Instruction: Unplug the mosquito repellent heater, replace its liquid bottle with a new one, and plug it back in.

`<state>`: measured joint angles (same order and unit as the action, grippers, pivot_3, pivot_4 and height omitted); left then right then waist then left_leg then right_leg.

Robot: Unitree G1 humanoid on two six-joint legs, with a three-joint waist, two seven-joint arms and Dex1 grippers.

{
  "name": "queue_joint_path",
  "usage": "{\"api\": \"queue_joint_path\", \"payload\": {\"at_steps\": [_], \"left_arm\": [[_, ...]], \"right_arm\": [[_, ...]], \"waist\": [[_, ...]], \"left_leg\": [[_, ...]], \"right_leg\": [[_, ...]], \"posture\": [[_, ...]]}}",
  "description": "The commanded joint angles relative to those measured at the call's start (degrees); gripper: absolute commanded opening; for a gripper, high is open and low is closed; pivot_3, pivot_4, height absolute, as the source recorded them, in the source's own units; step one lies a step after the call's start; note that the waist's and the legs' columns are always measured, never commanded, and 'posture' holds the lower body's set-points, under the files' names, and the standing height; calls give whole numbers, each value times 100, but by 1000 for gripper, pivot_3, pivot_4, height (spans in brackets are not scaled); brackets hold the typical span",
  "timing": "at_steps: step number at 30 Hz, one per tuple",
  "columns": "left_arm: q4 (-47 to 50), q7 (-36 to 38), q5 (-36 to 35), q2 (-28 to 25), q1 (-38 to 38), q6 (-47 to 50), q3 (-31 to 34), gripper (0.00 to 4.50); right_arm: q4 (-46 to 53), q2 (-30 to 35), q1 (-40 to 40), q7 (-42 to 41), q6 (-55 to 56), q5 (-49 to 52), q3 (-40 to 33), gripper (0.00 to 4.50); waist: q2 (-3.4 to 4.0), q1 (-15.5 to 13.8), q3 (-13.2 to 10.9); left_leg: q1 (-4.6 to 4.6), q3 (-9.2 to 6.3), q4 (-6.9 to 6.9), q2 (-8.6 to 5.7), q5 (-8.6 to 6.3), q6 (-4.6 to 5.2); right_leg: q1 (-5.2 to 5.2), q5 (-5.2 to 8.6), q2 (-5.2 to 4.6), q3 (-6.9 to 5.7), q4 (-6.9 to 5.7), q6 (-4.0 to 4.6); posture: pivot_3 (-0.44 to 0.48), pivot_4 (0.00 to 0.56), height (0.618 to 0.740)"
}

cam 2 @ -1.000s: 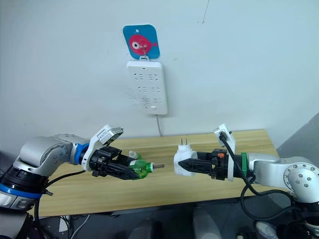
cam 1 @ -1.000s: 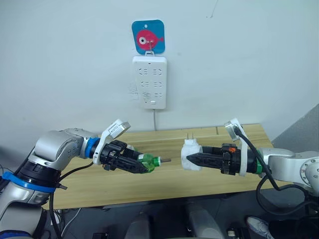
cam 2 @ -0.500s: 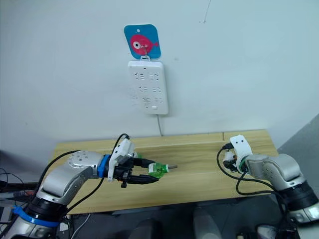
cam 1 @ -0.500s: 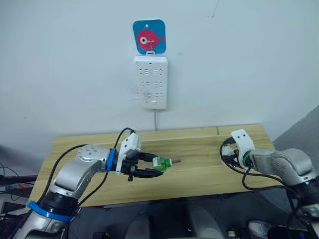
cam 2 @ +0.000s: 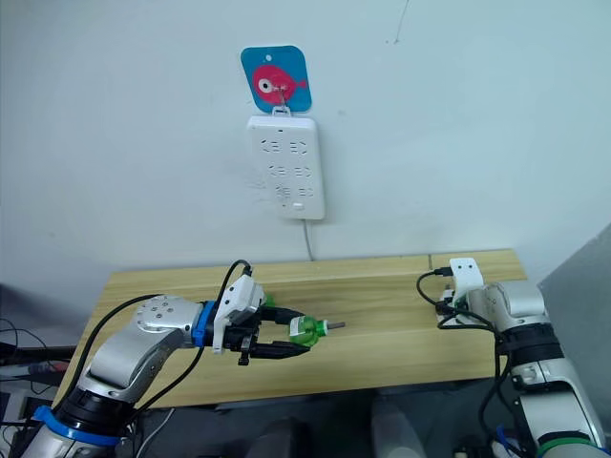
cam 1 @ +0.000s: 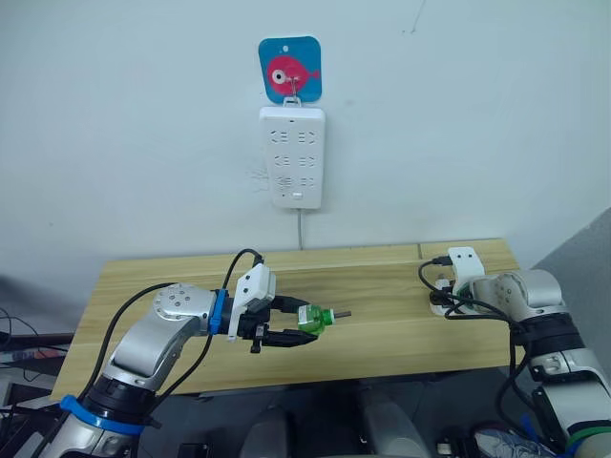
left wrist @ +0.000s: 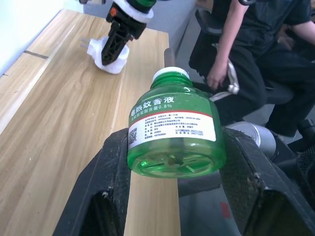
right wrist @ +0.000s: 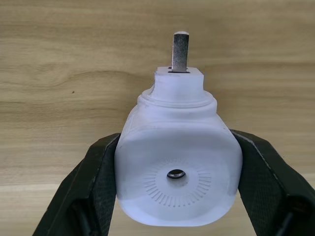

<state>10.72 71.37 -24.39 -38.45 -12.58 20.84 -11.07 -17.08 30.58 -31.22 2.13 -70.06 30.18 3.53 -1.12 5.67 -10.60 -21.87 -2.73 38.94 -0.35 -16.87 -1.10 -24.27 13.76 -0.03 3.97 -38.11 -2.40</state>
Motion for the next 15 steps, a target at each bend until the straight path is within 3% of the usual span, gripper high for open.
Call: {"api": "queue_joint_path", "payload": {"at_steps": [1,3,7,11,15], "left_arm": [[8,52,36,34,1,-147,-38,2190],[-41,80,57,38,-1,-176,-37,2190],[-155,86,81,65,-10,-261,-3,2190],[-202,-75,30,193,42,-383,144,2190],[-133,-643,-31,658,129,-616,396,2190]], "right_arm": [[106,-107,-30,27,-51,-285,-387,3982],[227,-156,30,17,-113,-401,-497,4500],[1027,-173,161,60,-429,-461,-856,4500],[2948,-211,421,-91,-1077,-117,-1490,4500],[4979,-343,1049,-681,-1367,584,-1946,4500]], "waist": [[0,10,0],[0,44,0],[0,64,0],[2,80,-1],[4,68,0]], "left_leg": [[1,0,0,0,0,0],[2,3,0,-1,0,0],[0,2,0,-4,0,0],[-2,-4,0,-3,0,0],[-3,-23,-1,4,0,-1]], "right_leg": [[0,0,0,-1,0,0],[1,0,2,-2,0,0],[1,0,2,-1,0,0],[1,0,-2,-1,2,-1],[4,1,-4,-7,3,-2]], "posture": [[-135,171,733],[-144,170,733],[-159,168,733],[-158,170,733],[-170,173,733]]}}
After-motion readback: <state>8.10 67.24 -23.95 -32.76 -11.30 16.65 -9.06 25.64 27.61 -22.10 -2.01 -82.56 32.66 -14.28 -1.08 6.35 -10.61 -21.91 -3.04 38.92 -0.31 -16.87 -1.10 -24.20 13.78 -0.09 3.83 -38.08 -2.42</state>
